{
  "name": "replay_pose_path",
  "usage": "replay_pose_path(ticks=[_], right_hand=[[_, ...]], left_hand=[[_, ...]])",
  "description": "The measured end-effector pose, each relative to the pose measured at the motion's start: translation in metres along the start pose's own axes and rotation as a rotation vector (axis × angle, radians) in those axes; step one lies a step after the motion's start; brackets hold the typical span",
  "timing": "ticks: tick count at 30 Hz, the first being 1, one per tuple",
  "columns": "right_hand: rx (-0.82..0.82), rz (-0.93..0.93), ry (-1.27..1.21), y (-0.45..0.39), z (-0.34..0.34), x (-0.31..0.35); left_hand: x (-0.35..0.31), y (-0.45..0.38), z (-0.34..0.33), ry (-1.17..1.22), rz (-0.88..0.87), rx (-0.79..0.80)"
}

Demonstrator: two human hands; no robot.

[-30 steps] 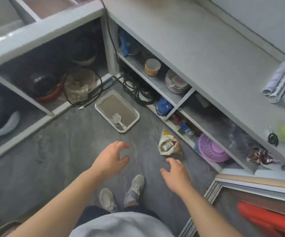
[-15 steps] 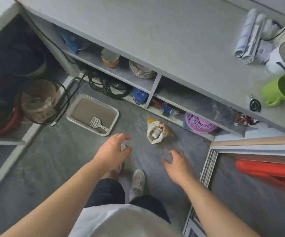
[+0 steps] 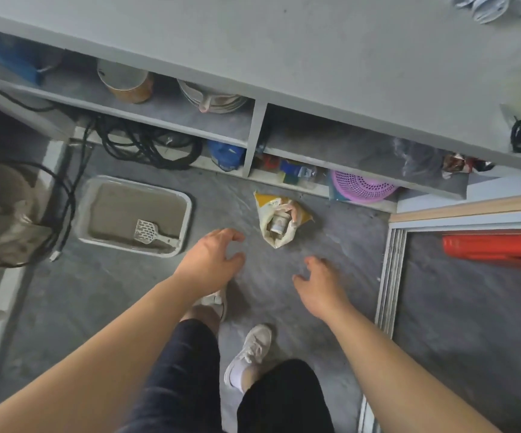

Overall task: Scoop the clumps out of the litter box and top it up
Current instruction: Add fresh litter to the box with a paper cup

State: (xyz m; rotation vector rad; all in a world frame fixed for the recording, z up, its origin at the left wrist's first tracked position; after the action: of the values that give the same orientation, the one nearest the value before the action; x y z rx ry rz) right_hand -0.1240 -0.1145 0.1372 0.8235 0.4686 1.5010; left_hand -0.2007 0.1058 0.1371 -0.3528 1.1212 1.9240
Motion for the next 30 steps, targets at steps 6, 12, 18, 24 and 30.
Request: replay_pose_path(ticks=[6, 12, 18, 24, 30], right_hand=[[-0.031, 0.022, -0.081, -0.163, -0.097, -0.032], [-0.098, 0.036, -0.100, -0.302, -0.194, -0.067], [-0.145, 0.069, -0.025, -0.386, -0.250, -0.084], [-0.327, 0.100, 0.055, -0.442, -0.264, -0.082], [-0.327, 0.003, 0.142, -0.480, -0.272, -0.077]], left_hand=[[0.070, -0.143, -0.099, -0.159, -0.054, 0.067], [0.147, -0.276, -0.188, -0.335, -0.164, 0.065], [0.207, -0.364, -0.263, -0.402, -0.316, 0.103], [0.224, -0.409, -0.314, -0.325, -0.430, 0.035], [0.226, -0.434, -0.330, -0.247, -0.415, -0.002]])
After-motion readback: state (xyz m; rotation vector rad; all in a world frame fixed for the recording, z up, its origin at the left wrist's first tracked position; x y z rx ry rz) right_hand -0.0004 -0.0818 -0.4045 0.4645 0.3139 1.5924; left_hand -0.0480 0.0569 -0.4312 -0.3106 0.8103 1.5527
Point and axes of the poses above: each hand's wrist, its own y-axis away from the middle knuckle, its own z-axis out of the back of the hand, x = y × z, the point moved 2 cm from there along -y, towards the middle knuckle, and after that the axes turned 2 degrees about -x, right-handed, at the moved point
